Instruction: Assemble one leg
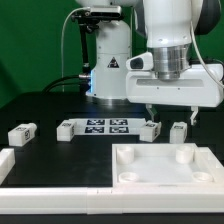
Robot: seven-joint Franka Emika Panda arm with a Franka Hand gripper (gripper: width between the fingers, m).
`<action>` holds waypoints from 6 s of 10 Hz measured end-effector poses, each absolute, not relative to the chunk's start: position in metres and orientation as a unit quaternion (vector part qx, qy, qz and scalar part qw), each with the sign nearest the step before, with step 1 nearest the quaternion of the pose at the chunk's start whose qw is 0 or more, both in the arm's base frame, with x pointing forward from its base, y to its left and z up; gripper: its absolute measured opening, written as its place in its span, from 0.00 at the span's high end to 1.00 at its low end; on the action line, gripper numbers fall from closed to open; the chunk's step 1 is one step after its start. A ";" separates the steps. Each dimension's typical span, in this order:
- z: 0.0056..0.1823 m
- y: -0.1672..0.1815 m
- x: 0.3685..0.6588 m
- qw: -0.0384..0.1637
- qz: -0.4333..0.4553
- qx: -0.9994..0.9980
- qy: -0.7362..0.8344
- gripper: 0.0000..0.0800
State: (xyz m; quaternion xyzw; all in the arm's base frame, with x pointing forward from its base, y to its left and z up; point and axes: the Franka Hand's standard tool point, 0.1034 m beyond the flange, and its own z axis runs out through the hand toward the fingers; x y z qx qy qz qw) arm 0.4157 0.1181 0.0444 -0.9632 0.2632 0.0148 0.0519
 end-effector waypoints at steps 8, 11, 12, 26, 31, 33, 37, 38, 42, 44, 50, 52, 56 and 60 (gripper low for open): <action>0.041 0.108 0.400 0.086 0.238 -0.953 0.166 0.19; 0.043 0.115 0.395 0.100 0.385 -0.904 0.157 0.19; 0.044 0.119 0.395 0.096 0.417 -0.889 0.161 0.19; 0.009 0.129 0.383 0.079 0.386 -0.902 0.179 0.19; 0.008 0.134 0.378 0.076 0.390 -0.900 0.176 0.32; 0.009 0.134 0.378 0.077 0.391 -0.900 0.175 0.54; 0.009 0.133 0.379 0.077 0.391 -0.900 0.175 0.64; 0.009 0.133 0.379 0.077 0.391 -0.900 0.175 0.64; 0.043 0.128 0.387 0.081 0.397 -0.900 0.163 0.64; 0.067 0.125 0.400 0.087 0.398 -0.899 0.161 0.64; 0.048 0.121 0.425 0.077 0.220 -0.959 0.161 0.64; 0.044 0.108 0.442 0.058 0.143 -0.980 0.124 0.64; 0.075 0.114 0.459 0.054 -0.022 -0.993 0.098 0.64; 0.108 0.143 0.465 0.078 -0.141 -0.981 0.104 0.64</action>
Offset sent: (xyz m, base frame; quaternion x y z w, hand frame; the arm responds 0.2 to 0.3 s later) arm -0.0050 0.0039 -0.0014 0.0294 -0.1564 -0.0682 0.9849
